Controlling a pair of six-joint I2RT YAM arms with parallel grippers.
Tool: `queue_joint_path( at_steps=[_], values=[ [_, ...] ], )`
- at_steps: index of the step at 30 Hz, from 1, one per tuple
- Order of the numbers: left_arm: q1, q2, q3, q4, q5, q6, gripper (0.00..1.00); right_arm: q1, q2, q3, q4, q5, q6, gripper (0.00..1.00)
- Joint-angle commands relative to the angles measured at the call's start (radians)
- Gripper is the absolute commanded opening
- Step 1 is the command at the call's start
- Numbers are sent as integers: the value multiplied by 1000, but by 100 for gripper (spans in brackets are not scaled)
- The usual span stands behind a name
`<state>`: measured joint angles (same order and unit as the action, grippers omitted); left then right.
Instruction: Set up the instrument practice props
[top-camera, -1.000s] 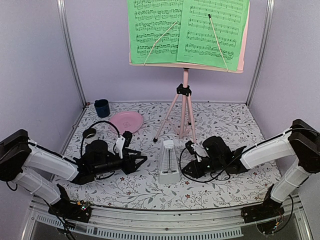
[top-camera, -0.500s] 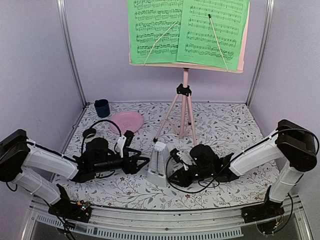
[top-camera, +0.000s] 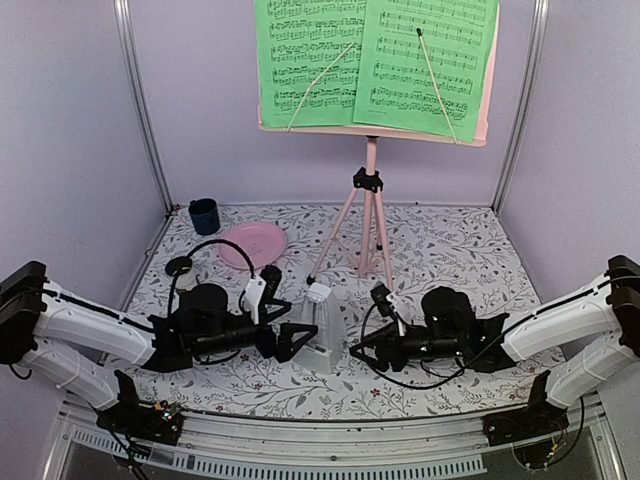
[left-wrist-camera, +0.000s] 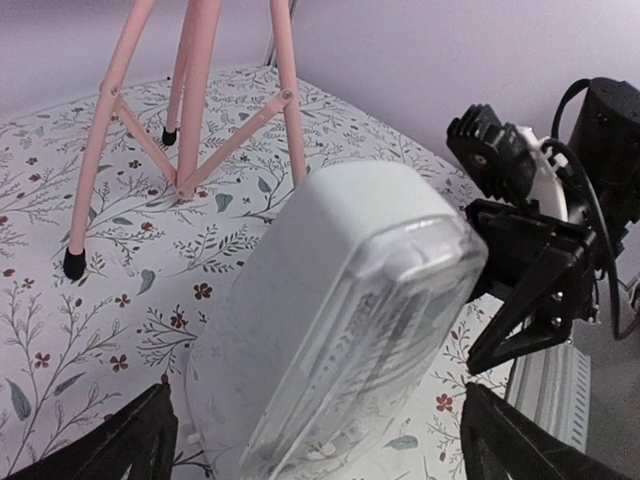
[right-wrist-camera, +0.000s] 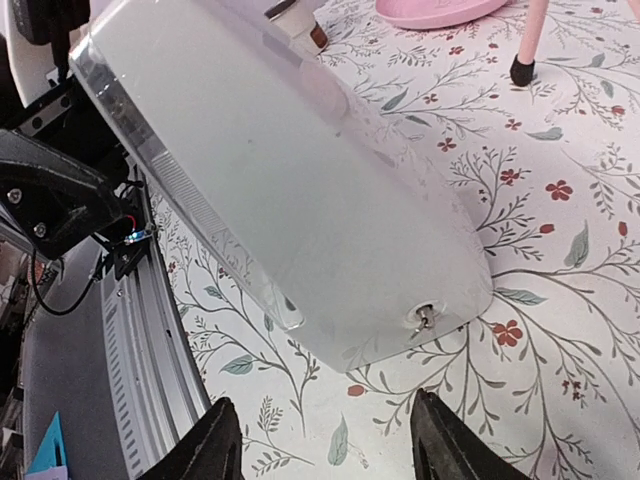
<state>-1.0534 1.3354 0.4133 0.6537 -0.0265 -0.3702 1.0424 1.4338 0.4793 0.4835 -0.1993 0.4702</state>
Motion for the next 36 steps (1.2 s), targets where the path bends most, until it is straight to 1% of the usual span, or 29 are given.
queue_joint_path(
  at_steps=[1, 4, 6, 11, 15, 21, 24, 28, 30, 33, 36],
  values=[
    [-49, 51, 97, -49, -128, -3, 99, -36, -92, -57, 16, 65, 10, 66],
    [-65, 98, 159, -97, -191, -16, 99, -52, -132, -71, -3, 96, 11, 76],
    [-71, 131, 198, -131, -239, -36, 99, -58, -140, -71, -17, 117, 9, 79],
    [-89, 218, 288, -197, -342, -83, 98, -62, -128, -69, -26, 152, 23, 80],
    [-105, 279, 340, -267, -415, -129, 91, -63, -120, -66, -26, 166, 37, 79],
    [-106, 336, 342, -285, -420, -177, 82, -63, -104, -58, -22, 167, 38, 78],
    [-105, 349, 340, -278, -411, -172, 75, -62, -81, -51, -14, 159, 41, 78],
    [-113, 308, 339, -271, -435, -160, 57, -63, -46, -42, 26, 141, 57, 74],
    [-123, 269, 331, -231, -446, -119, 51, -62, -29, -33, 47, 131, 65, 72],
    [-140, 212, 328, -164, -466, -9, 43, -63, -15, -17, 79, 114, 67, 69],
    [-152, 163, 344, -138, -500, 97, 36, -64, -18, -12, 116, 98, 62, 66]
  ],
)
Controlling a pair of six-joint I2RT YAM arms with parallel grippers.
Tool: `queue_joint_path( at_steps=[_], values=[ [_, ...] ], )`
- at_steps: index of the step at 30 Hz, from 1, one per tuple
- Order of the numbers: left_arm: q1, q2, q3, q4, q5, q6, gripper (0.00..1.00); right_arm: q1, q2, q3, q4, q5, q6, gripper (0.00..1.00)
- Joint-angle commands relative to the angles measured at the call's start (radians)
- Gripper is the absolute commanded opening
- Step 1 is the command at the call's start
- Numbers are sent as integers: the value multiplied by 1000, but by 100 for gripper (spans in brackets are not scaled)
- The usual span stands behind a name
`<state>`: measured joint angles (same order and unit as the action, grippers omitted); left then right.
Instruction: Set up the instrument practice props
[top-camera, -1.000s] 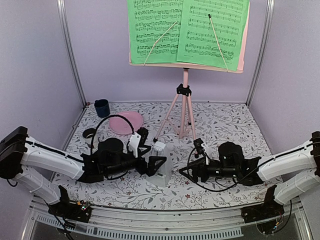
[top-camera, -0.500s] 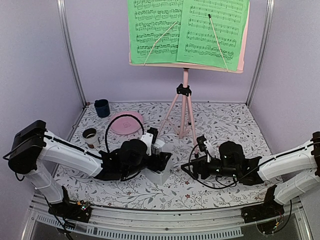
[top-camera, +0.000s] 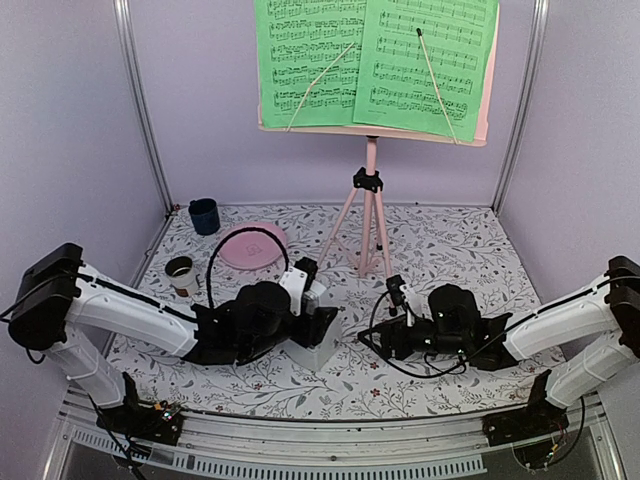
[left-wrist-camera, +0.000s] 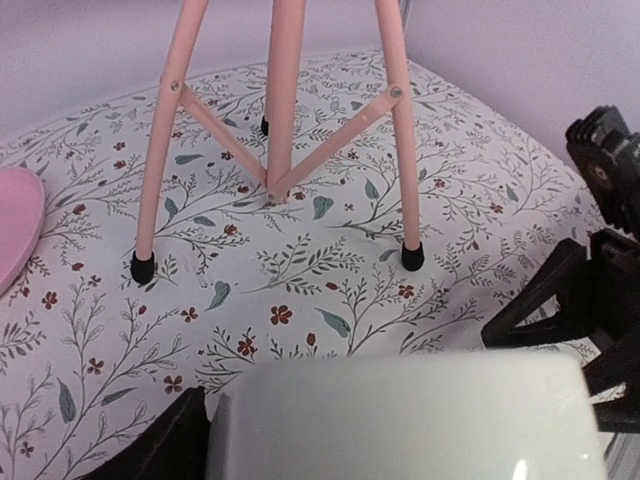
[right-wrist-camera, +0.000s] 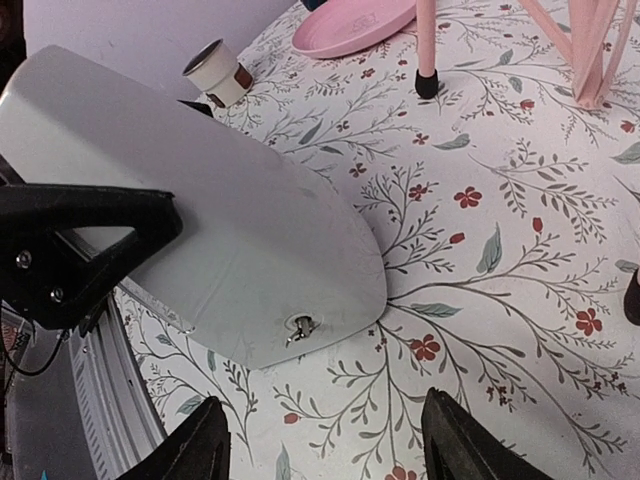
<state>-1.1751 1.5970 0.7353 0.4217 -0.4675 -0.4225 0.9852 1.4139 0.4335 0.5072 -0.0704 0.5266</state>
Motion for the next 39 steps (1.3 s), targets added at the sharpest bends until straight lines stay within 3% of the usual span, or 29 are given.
queue_joint_path(
  at_steps=[1, 8, 17, 32, 39],
  values=[
    [-33, -113, 30, 92, -72, 178, 34, -6, -2, 31, 102, -31, 6, 66],
    [-73, -169, 118, 65, -197, 339, 20, 2, -43, 27, 183, -34, -9, 65],
    [-117, -155, 210, 44, -277, 422, 17, 63, 20, 107, 233, 5, -52, 69],
    [-136, -208, 200, 85, -253, 395, 13, 65, 67, 183, 154, 97, -65, 34],
    [-136, -227, 187, 96, -237, 390, 11, 64, 64, 184, 140, 105, -62, 23]
  ],
)
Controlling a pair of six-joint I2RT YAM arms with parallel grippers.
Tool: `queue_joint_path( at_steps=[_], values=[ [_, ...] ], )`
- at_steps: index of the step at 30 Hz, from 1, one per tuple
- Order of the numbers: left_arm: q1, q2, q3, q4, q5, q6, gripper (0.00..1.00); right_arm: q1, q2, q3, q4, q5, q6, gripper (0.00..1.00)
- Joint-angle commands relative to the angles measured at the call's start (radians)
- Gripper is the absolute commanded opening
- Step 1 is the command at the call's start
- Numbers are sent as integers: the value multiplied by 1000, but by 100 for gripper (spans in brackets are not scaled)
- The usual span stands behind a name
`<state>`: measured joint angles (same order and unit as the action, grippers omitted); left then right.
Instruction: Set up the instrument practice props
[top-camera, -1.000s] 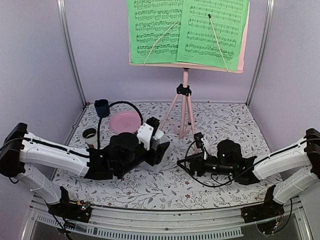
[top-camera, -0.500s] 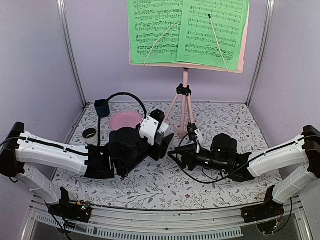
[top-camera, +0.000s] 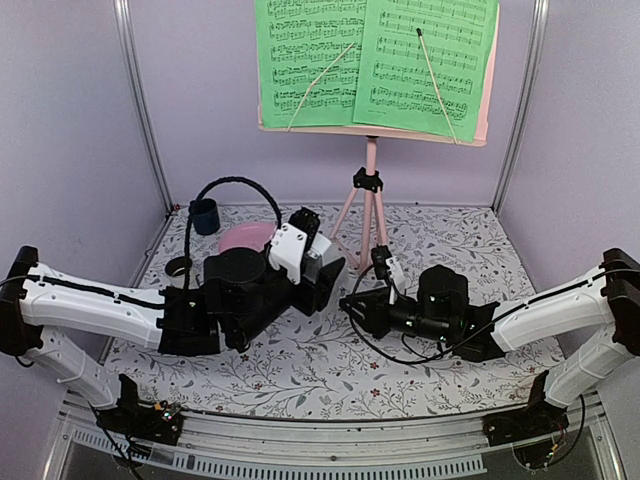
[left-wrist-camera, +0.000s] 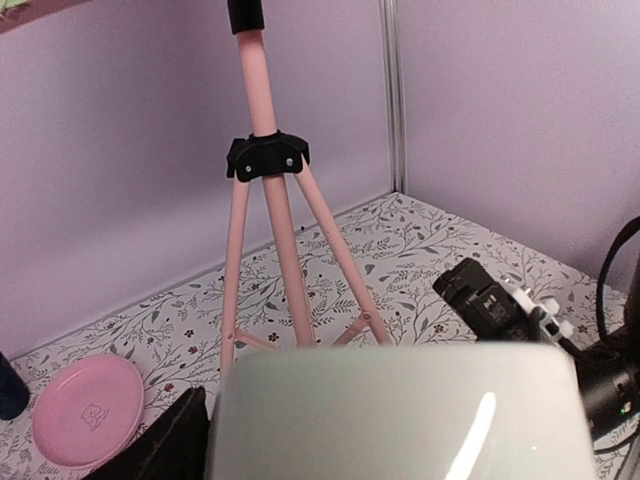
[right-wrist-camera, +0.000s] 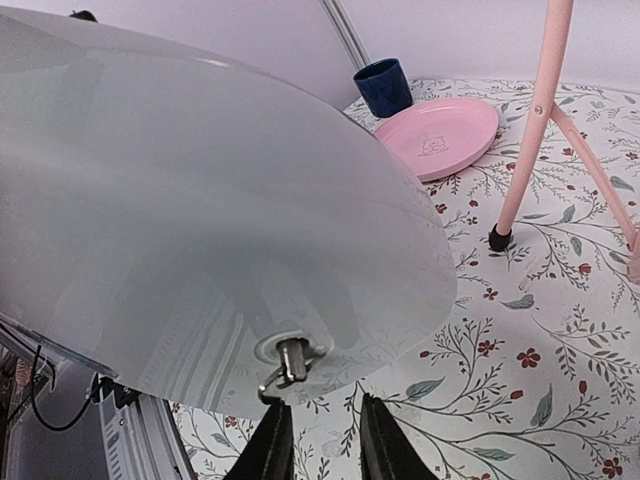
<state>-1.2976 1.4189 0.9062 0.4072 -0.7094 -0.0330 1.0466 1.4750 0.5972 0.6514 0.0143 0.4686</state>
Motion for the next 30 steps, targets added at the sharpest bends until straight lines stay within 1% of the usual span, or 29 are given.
queue_joint_path(
  at_steps=[1, 4, 7, 9, 13, 15, 19, 24, 28, 30],
  values=[
    [-14, -50, 15, 111, 6, -1, 11, 3, 2, 21, -5, 23, -5, 22],
    [-14, -53, 10, 111, 11, -3, 10, 3, -9, 20, -5, 29, -13, 22],
    [-14, -57, 4, 114, 14, -8, 10, 3, -18, 21, -4, 16, -23, 26],
    [-14, -57, 2, 114, 13, -8, 10, 3, -21, 22, -1, -6, -35, 31],
    [-14, -58, 0, 114, 6, -9, 10, 4, -13, 28, 0, -74, -47, 47],
    [-14, -56, 0, 114, 5, -7, 10, 7, -7, 29, 1, -90, -45, 50],
    [-13, -54, -3, 114, 11, -12, 9, 14, -8, 32, 2, -63, -39, 49],
    [-14, -50, -4, 113, 19, -18, 9, 14, -38, 29, 0, 17, -20, 41],
    [-14, -46, -6, 110, 29, -24, 9, 15, -46, 32, -1, 30, -22, 38],
    [-14, -43, -3, 110, 30, -24, 8, 14, -45, 34, -3, 35, -23, 34]
  ],
)
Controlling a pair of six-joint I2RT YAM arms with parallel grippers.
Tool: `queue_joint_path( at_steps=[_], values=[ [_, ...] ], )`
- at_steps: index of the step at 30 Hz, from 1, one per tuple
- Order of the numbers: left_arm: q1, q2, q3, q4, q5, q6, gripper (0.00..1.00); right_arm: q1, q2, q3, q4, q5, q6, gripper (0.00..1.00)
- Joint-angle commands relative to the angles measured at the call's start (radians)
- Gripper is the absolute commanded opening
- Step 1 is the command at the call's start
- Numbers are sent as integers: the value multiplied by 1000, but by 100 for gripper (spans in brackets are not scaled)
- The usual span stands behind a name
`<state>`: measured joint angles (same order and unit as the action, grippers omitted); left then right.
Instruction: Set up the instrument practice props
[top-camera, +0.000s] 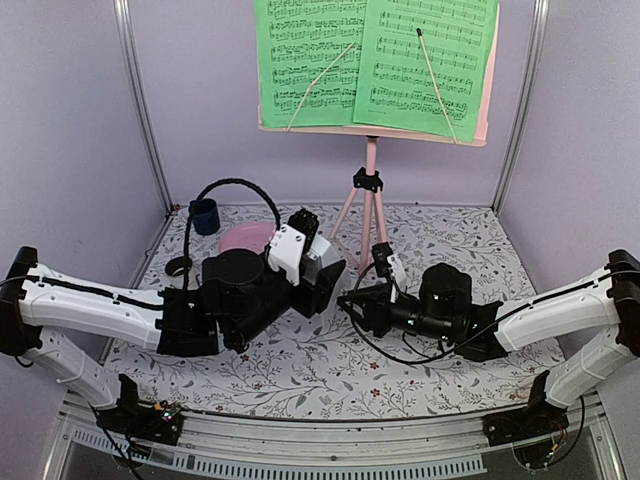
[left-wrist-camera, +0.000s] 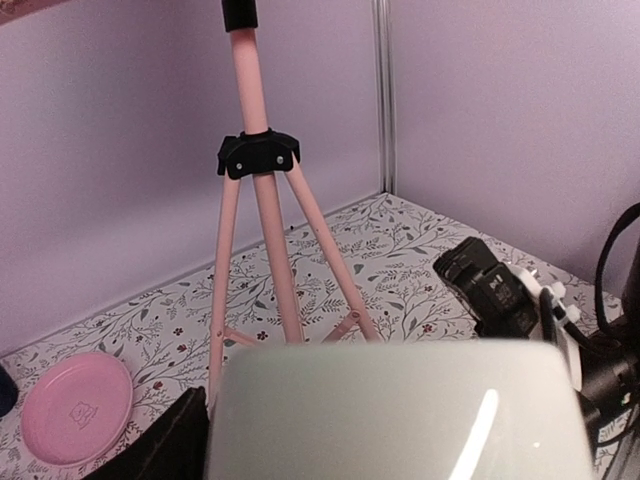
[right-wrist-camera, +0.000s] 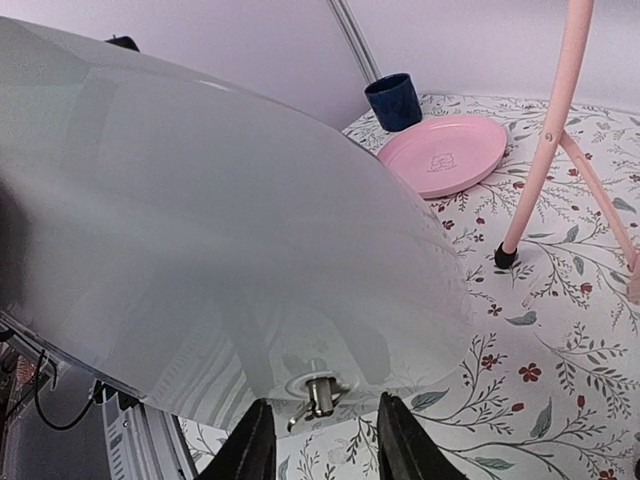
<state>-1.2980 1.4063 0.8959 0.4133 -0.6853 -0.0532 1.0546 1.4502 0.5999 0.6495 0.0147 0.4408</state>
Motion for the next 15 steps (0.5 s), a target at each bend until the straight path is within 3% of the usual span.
queue_joint_path(
  at_steps=[1, 11, 15],
  values=[
    [-14, -29, 8, 104, 7, -5, 8, 6, -20, 30, -2, 38, 5, 31],
    [-13, -50, -5, 124, 18, 3, 7, 6, -14, 21, -13, 42, 15, 1],
    [-12, -64, -29, 157, 34, 27, 6, 5, -27, 19, -6, 30, 31, 0]
  ],
)
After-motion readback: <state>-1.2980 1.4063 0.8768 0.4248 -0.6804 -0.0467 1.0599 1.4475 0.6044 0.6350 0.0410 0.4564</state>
